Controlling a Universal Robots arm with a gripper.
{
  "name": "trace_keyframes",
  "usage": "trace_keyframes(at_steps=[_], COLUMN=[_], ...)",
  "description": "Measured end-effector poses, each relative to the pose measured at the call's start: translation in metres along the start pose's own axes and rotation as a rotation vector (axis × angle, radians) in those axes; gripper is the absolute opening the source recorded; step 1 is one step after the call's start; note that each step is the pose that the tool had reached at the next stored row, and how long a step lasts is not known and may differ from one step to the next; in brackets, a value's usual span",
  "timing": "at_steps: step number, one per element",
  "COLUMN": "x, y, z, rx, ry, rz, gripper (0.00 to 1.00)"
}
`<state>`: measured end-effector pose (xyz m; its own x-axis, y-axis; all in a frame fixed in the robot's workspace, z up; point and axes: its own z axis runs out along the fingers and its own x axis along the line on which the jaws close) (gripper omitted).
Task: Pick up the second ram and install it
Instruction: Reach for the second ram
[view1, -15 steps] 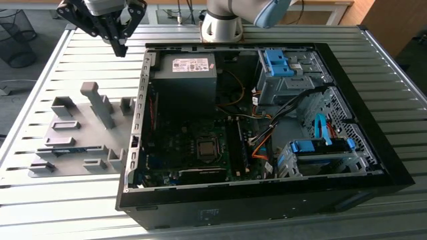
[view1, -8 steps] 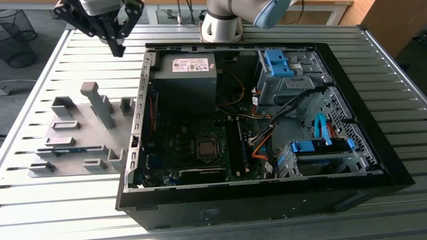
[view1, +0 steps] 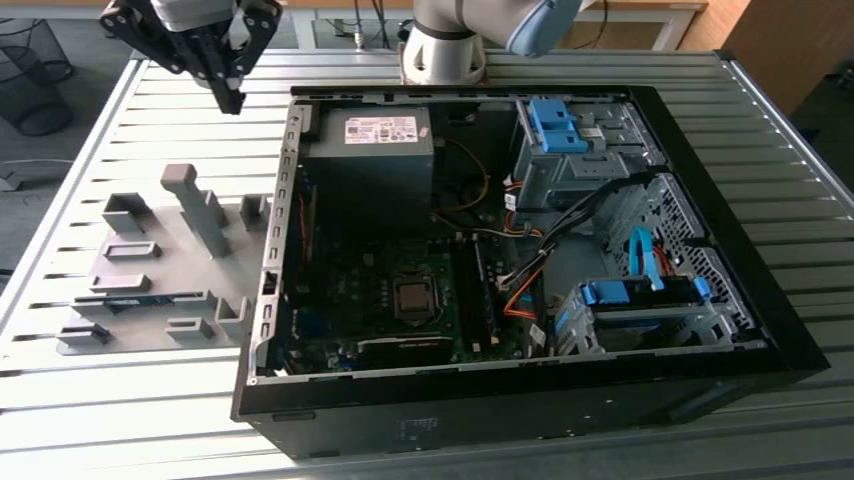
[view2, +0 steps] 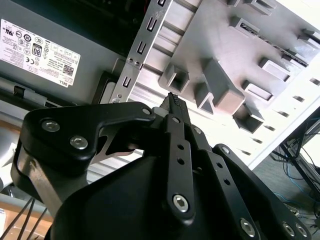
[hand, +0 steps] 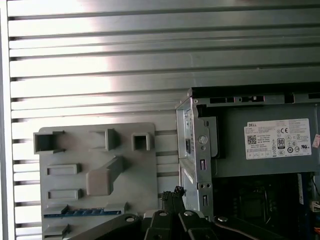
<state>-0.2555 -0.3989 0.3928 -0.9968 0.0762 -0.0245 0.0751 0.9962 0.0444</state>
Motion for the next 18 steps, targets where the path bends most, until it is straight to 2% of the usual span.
trace_keyframes(at_steps=[18], x=[0.0106], y=[-0.0008], z=[-0.0003], rx=[0.0000], ry=[0.0000], rz=[0.000], gripper=[0.10])
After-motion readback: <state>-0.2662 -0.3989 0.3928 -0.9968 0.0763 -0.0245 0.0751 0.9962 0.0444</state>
